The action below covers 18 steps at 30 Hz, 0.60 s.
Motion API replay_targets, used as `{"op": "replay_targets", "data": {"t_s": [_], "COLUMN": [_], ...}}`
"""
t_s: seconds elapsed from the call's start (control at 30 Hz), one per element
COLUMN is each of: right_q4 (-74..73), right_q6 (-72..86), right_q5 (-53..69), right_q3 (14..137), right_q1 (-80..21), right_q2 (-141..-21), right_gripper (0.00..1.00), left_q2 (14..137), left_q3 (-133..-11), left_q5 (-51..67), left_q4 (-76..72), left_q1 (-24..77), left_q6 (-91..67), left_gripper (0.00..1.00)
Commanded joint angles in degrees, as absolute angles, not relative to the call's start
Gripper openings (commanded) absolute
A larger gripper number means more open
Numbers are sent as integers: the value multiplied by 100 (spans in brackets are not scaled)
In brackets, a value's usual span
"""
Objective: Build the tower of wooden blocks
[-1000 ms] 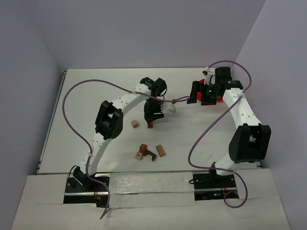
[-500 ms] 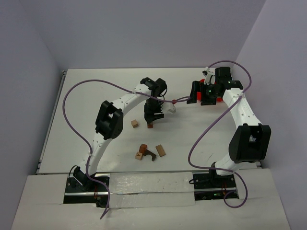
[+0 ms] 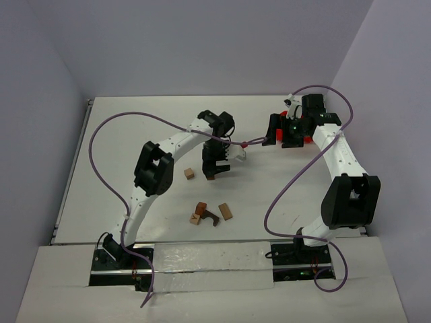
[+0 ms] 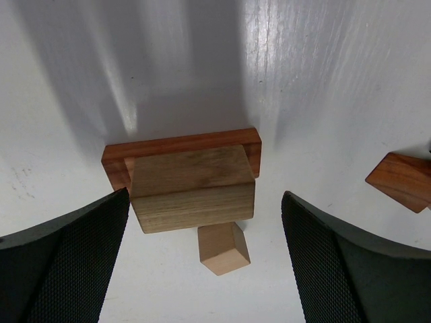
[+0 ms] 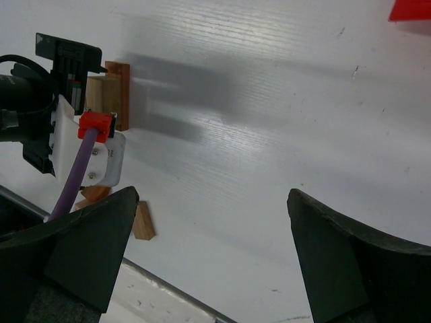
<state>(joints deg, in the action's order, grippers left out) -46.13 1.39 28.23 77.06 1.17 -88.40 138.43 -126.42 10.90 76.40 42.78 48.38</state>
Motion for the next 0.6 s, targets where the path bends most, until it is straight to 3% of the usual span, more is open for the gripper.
{"op": "replay_targets", "data": {"t_s": [0.0, 0.27, 0.57], "right_q4": [-4603, -4579, -4522], "right_q6": [68, 62, -152], "right_q5": [2984, 3038, 2910], "right_q3": [7872, 7793, 7613], "right_q1": [147, 135, 54], "right_q2": [-8794, -8495, -8130], "right_gripper": [100, 100, 100], "left_q2": [13273, 11955, 9272], "left_q3": [-12582, -12439, -10618], "left_q5": [1139, 1305, 1355], "left_q4": [7869, 7825, 5097], "left_q1": [4357, 4250, 3253], "left_q6": [4837, 4766, 2645], "left_gripper": [99, 99, 99]}}
